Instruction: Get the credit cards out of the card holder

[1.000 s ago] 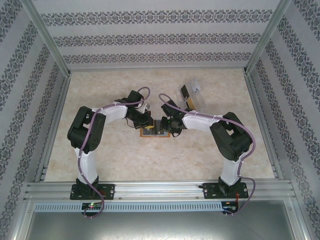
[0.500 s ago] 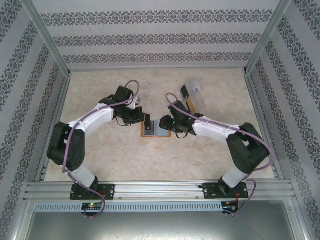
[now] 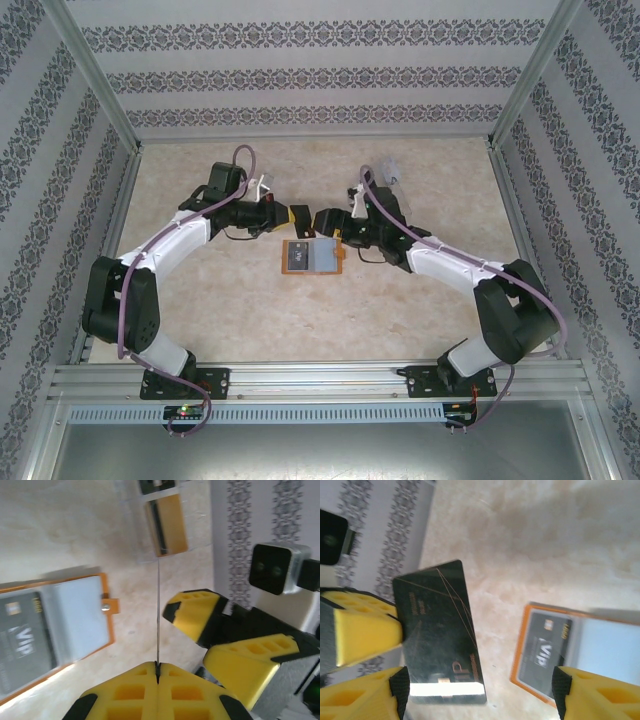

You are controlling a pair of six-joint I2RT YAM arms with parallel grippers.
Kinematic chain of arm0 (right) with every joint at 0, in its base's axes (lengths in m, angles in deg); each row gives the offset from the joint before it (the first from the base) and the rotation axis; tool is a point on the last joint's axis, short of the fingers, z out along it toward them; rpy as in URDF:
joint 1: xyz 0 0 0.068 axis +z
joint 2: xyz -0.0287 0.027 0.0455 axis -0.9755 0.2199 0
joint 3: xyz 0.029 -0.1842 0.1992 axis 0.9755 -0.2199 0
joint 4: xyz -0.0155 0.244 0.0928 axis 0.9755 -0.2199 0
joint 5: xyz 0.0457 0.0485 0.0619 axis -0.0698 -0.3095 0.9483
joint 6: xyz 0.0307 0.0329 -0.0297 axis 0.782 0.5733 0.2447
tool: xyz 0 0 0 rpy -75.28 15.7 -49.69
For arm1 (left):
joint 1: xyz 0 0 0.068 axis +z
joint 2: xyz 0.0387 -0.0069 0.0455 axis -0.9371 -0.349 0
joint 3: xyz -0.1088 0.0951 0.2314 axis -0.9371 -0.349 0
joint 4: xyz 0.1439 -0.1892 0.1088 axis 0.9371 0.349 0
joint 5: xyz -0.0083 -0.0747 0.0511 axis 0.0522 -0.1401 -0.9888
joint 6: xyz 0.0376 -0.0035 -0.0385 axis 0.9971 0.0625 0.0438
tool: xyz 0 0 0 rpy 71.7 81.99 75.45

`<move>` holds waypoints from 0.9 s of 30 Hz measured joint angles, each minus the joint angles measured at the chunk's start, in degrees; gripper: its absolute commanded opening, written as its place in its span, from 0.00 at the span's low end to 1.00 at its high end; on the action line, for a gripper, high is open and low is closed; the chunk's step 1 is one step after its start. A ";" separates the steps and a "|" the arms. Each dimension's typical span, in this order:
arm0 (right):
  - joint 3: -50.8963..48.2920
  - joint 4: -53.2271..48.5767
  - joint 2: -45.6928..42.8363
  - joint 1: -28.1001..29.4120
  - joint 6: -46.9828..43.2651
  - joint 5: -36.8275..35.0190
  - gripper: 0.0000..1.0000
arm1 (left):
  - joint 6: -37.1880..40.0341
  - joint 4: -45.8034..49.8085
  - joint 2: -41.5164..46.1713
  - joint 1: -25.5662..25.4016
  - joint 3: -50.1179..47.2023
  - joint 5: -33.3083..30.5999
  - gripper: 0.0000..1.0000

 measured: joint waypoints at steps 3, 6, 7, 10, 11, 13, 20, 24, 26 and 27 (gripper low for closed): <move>0.17 4.42 0.37 -1.90 2.36 5.01 0.70 | -5.18 -6.73 -0.22 0.24 -1.16 3.80 0.00; 0.83 7.04 1.49 -2.75 4.28 8.07 0.63 | -9.68 -12.63 -0.76 0.81 -2.34 6.05 0.00; 1.01 7.61 1.90 -2.97 4.76 8.81 0.62 | -10.91 -14.27 -1.03 1.05 -2.80 6.56 0.00; 1.16 8.72 2.60 -3.13 5.81 10.43 0.58 | -13.79 -17.42 -1.75 1.18 -4.02 7.69 0.00; 1.16 9.18 2.69 -3.28 6.16 10.86 0.57 | -14.53 -18.03 -2.08 1.25 -4.17 7.98 0.00; 1.16 10.03 2.86 -3.34 6.88 11.54 0.54 | -15.45 -18.75 -2.40 1.29 -4.33 8.31 0.00; 1.16 13.42 3.54 -3.34 10.25 13.07 0.32 | -16.39 -19.26 -2.40 1.53 -4.55 9.66 0.00; 1.68 13.81 4.48 -3.30 10.40 14.03 0.18 | -16.37 -19.23 -2.34 1.53 -4.81 10.36 0.00; 2.16 13.84 5.11 -3.28 10.10 14.21 0.10 | -16.17 -18.97 -1.97 1.53 -4.83 10.43 0.00; 2.21 13.92 5.38 -3.30 9.92 14.29 0.07 | -15.91 -18.58 -1.66 1.53 -4.85 10.23 0.00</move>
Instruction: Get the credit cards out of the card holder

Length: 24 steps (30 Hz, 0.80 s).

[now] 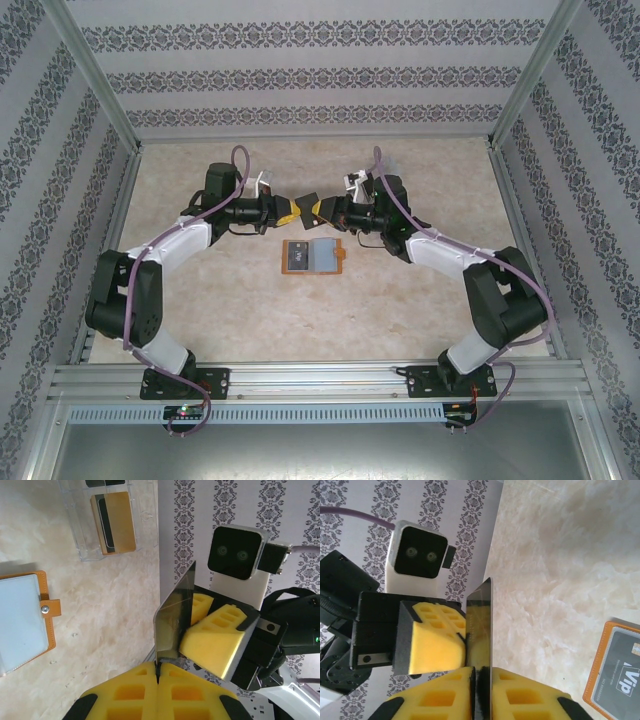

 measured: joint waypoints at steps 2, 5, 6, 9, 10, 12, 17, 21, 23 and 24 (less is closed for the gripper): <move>0.33 0.15 0.13 0.09 -1.25 0.33 0.01 | 0.63 1.92 0.57 0.00 -0.02 -1.14 0.06; 0.85 -1.31 0.13 0.70 -3.89 -0.37 0.00 | 3.34 6.71 1.86 0.26 0.04 -2.93 0.30; 1.03 -2.45 0.13 0.76 -5.11 -1.27 0.00 | 4.79 9.55 2.67 0.37 0.15 -3.91 0.39; 2.19 -8.35 0.04 0.74 -10.34 -5.38 0.00 | 9.99 19.67 5.49 1.09 1.64 -8.55 0.57; 2.71 -10.54 -0.11 0.74 -12.00 -6.91 0.00 | 11.37 21.99 6.34 1.38 2.12 -9.97 0.63; 4.35 -15.85 -0.61 0.74 -16.39 -11.23 0.00 | 14.34 26.86 8.68 2.16 2.93 -13.05 0.72; 10.84 -28.24 -1.33 0.74 -26.91 -23.58 0.00 | 20.50 36.09 13.46 2.89 4.61 -20.44 0.91; 16.55 -35.60 -1.31 0.42 -35.26 -34.58 0.00 | 24.81 40.46 16.17 2.99 5.46 -27.10 1.00; 18.97 -38.36 -0.98 -0.07 -38.86 -38.73 0.00 | 26.34 41.70 17.18 3.02 5.46 -29.86 1.00; 20.20 -39.47 -0.55 -0.57 -40.48 -40.63 0.00 | 26.91 42.10 17.55 3.08 5.46 -30.95 1.00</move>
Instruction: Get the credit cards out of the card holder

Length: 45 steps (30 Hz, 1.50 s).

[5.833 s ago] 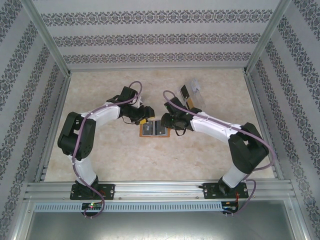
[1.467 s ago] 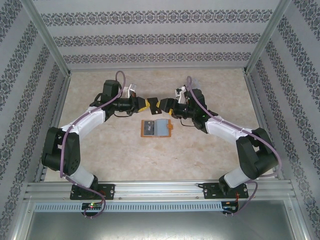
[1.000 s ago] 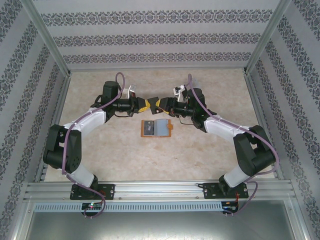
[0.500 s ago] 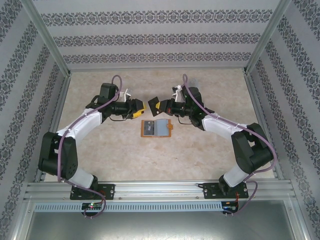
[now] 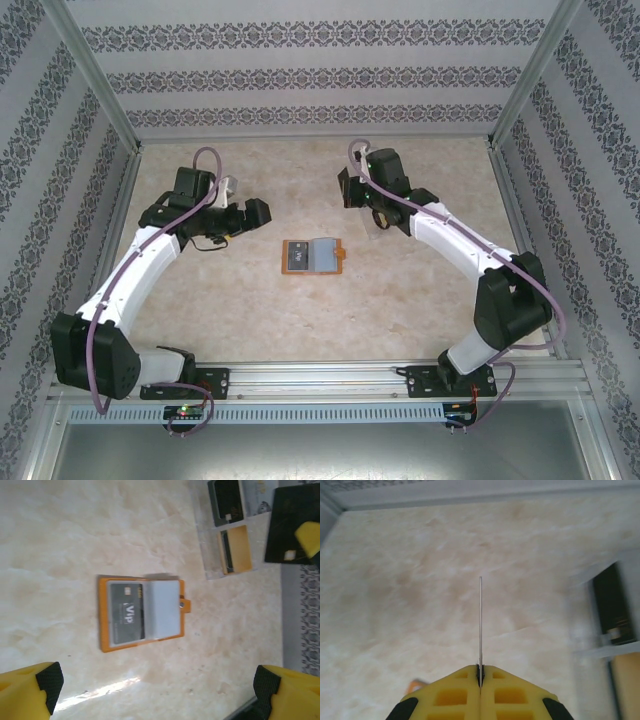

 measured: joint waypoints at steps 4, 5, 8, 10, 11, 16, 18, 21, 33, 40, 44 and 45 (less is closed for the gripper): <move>4.00 -2.73 3.13 -2.69 -4.63 -5.55 0.00 | 1.31 1.14 0.57 0.85 0.00 -2.16 1.00; 4.81 -3.17 4.28 -3.54 -5.53 -6.45 0.00 | 1.49 1.27 0.66 1.05 0.00 -2.51 0.99; 6.75 -4.42 7.67 -5.75 -7.39 -7.45 0.00 | 1.70 1.38 1.14 1.49 0.00 -3.78 1.00; 8.09 -5.33 10.08 -6.84 -8.55 -7.37 0.00 | 1.70 1.55 1.53 1.70 0.00 -4.63 0.99; 8.79 -5.70 11.34 -7.39 -9.16 -7.30 0.00 | 1.70 1.57 1.68 1.79 0.00 -5.03 0.99; 11.82 -6.97 16.65 -8.59 -11.96 -5.84 0.01 | 1.70 1.60 1.60 1.90 -0.04 -5.57 1.00; 13.05 -7.39 18.36 -8.87 -12.96 -5.31 0.01 | 1.70 1.66 1.25 2.05 -0.04 -5.79 1.00; 15.13 -7.82 20.50 -9.51 -13.77 -4.22 0.01 | 1.70 1.68 0.59 2.21 -0.04 -6.23 1.00; 20.04 -8.59 25.99 -10.71 -15.82 -2.32 0.02 | 1.68 1.73 -2.08 2.23 -0.04 -6.21 1.00; 20.98 -8.70 26.84 -10.71 -15.93 -2.29 0.10 | 1.70 1.73 -2.23 2.54 -0.04 -6.14 1.00; 20.98 -8.74 27.10 -10.71 -15.93 -2.34 0.18 | 1.70 1.73 -2.23 2.54 -0.04 -6.14 1.00; 20.98 -8.83 27.12 -10.71 -15.96 -2.34 0.21 | 1.70 1.73 -2.23 2.54 -0.04 -6.12 0.99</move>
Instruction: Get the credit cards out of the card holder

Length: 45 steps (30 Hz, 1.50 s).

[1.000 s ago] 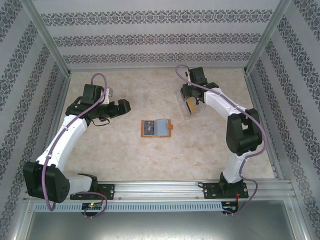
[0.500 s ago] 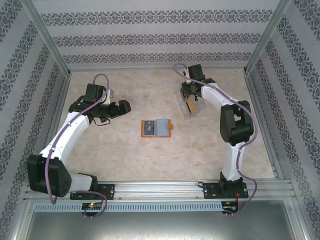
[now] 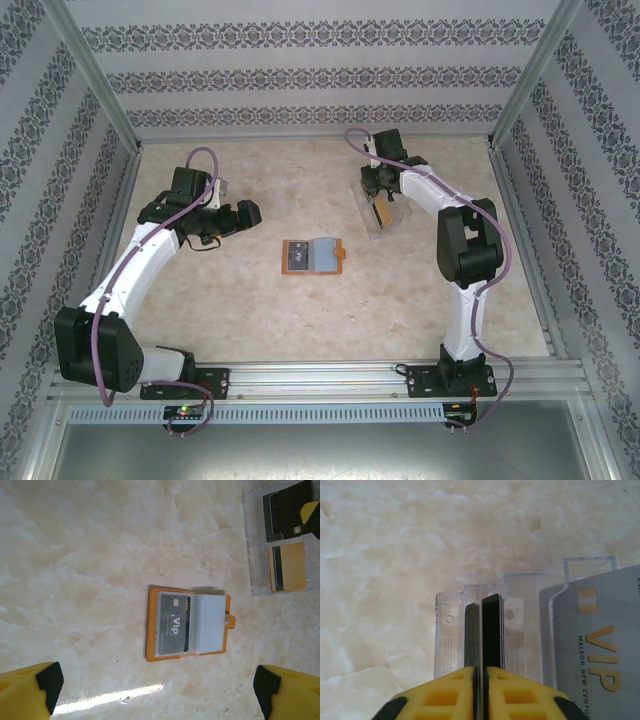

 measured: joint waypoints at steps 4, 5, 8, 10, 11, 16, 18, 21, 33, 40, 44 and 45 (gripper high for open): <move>0.00 -0.24 -0.02 0.00 0.07 0.00 0.29 | 0.00 0.02 0.00 0.00 0.00 0.15 0.99; 0.00 -0.39 -0.02 0.00 0.09 0.00 0.30 | 0.00 0.02 0.00 0.00 0.00 0.17 1.00; -0.02 -1.14 -0.48 0.02 0.74 0.17 0.37 | 0.00 0.02 0.00 0.00 0.00 0.17 0.99; -0.57 -1.60 -1.86 0.04 2.01 0.46 0.45 | -0.02 0.00 0.00 0.00 0.00 0.17 0.99; -1.22 -1.84 -3.26 0.04 2.84 0.66 0.48 | 0.00 0.00 0.00 0.00 0.00 0.17 1.00; -7.87 -2.36 -15.32 1.20 8.26 1.75 0.56 | -0.07 0.00 -0.87 0.00 0.00 0.85 1.00; -11.85 -1.99 -21.53 2.91 11.17 2.12 0.58 | -0.26 -0.02 -1.64 0.00 0.00 1.57 1.00; -18.03 -0.92 -28.59 6.86 15.50 2.60 0.59 | -0.96 -0.24 -2.84 0.00 -0.09 3.04 1.00; -36.61 7.21 -29.38 20.04 37.81 10.23 0.51 | -7.30 -7.02 -10.10 -2.86 -1.49 6.97 0.95; -36.52 15.32 -21.03 24.15 45.77 14.21 0.35 | -10.32 -10.80 -15.61 -7.30 -1.46 6.62 0.91; -36.50 17.66 -17.97 24.13 48.52 14.67 0.29 | -11.34 -12.50 -17.59 -9.22 -1.49 5.18 0.84; -36.39 18.10 -17.33 24.11 49.00 14.88 0.27 | -11.61 -13.09 -18.12 -9.66 -1.46 4.83 0.80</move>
